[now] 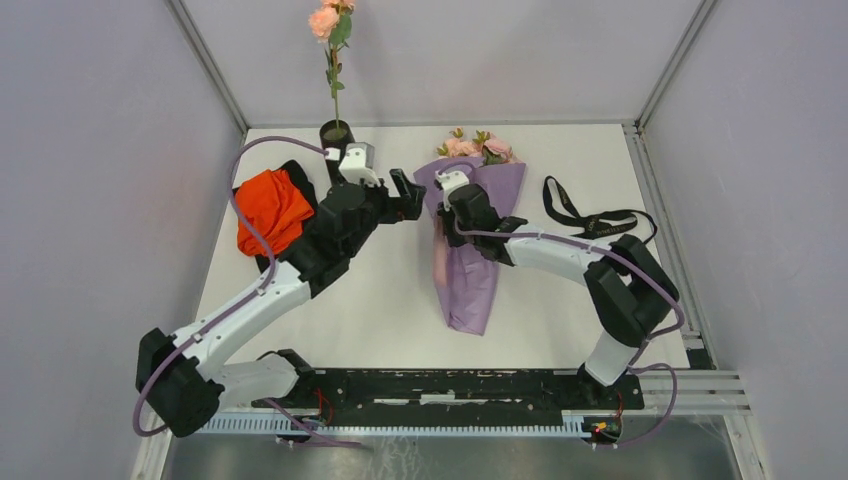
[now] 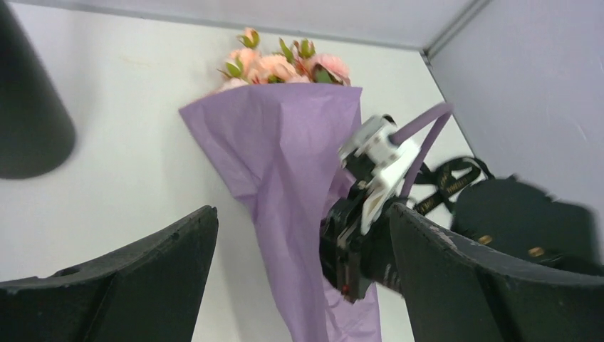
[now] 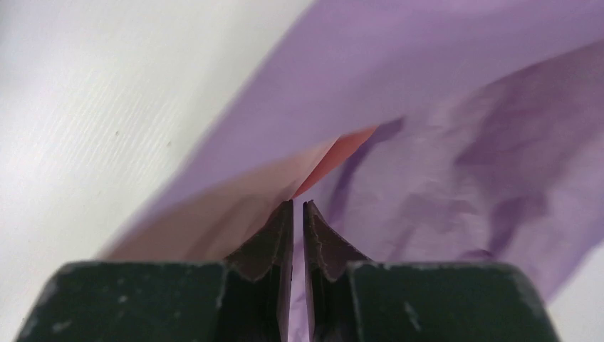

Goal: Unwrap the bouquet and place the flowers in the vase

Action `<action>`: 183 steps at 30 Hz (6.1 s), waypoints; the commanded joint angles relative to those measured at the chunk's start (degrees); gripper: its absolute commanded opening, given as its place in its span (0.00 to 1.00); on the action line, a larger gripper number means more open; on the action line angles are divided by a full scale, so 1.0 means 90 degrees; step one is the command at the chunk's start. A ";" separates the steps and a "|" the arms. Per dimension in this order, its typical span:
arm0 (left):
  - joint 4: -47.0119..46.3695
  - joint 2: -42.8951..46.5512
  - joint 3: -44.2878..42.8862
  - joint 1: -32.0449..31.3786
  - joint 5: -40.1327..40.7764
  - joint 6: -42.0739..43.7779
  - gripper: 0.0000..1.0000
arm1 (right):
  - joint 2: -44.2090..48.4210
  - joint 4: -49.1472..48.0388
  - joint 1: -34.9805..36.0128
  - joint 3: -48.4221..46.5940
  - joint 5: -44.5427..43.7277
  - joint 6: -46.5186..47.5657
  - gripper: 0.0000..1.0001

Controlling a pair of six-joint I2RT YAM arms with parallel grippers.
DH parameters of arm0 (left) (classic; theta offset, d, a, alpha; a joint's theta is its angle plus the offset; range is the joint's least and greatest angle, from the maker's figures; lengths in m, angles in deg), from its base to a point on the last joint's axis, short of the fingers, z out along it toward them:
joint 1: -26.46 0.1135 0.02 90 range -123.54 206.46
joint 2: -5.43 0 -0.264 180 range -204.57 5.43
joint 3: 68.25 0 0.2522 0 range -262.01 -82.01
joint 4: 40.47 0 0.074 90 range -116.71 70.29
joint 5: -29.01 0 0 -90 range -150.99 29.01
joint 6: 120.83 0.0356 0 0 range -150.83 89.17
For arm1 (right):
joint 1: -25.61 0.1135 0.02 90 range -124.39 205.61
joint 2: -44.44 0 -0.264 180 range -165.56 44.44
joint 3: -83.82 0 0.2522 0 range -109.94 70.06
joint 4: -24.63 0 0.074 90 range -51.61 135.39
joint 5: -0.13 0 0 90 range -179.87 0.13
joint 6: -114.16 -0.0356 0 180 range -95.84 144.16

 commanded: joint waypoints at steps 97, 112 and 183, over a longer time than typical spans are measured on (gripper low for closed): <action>-0.2592 -0.3299 0.0720 -0.0088 -0.1066 -0.1294 0.02 | 0.3581 -0.0032 -0.1757 0.1805 -0.1127 0.0216 0.71; -0.2119 -0.3811 -0.0940 -0.1644 -0.1462 -0.1225 0.02 | 0.5028 0.0611 -0.1884 0.1508 -0.1249 0.0309 0.71; -0.1254 -0.1542 0.0640 -0.2986 0.0170 -0.0084 1.00 | 0.5823 0.2615 -0.2154 0.3635 -0.2230 -0.2474 0.98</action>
